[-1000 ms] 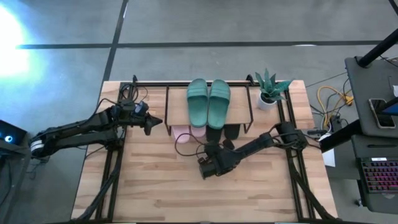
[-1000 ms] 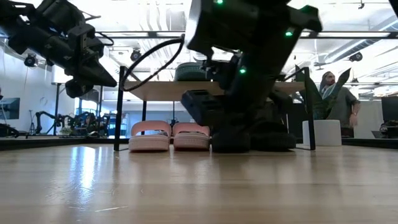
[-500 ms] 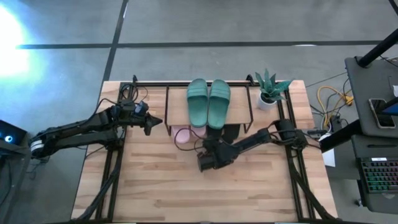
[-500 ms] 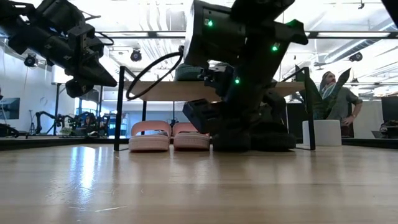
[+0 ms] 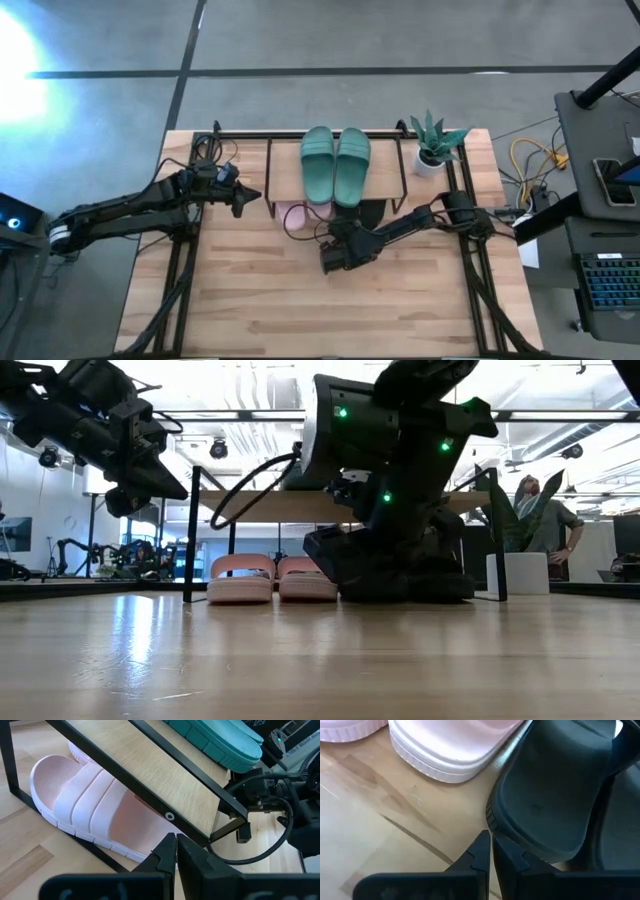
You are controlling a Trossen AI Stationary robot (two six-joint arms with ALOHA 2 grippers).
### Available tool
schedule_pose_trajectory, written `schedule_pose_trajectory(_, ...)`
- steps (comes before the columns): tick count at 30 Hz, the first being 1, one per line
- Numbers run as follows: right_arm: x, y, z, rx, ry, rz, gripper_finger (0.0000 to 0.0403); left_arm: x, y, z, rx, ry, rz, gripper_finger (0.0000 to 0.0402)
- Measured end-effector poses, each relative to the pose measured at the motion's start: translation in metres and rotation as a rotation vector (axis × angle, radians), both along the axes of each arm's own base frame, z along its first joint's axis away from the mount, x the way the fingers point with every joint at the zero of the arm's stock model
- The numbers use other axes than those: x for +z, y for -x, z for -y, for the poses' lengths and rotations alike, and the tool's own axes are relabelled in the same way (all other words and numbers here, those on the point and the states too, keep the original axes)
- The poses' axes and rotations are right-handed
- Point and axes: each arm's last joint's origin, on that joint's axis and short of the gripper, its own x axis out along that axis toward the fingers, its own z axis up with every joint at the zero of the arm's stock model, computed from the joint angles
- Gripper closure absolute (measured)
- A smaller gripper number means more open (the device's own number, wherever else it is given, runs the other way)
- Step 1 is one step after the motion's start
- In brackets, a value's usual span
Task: Pick and place slides into the shelf
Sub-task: Adjust the slides under the shelf
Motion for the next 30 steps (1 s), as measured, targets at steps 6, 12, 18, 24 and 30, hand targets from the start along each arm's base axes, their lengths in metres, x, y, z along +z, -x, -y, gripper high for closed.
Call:
schedule_pose_trajectory(6, 0.014, -0.01, -0.009, 0.019, -0.017, 0.057, 0.039, -0.001, 0.0, 0.0, -0.006, -0.009, -0.008, 0.0402)
schedule_pose_trajectory(12, 0.028, -0.02, -0.021, 0.08, -0.024, 0.096, 0.039, 0.004, 0.002, 0.001, -0.012, -0.028, 0.011, 0.0402)
schedule_pose_trajectory(18, 0.046, -0.035, -0.033, 0.196, -0.014, 0.152, 0.039, -0.009, 0.015, 0.006, 0.03, 0.066, -0.127, 0.0402)
schedule_pose_trajectory(24, 0.064, -0.049, -0.036, 0.248, -0.008, 0.222, 0.039, -0.031, 0.019, 0.006, 0.183, 0.163, -0.177, 0.0402)
schedule_pose_trajectory(30, 0.077, -0.053, -0.043, 0.298, 0.006, 0.228, 0.039, -0.049, 0.007, -0.002, 0.304, 0.277, 0.033, 0.0402)
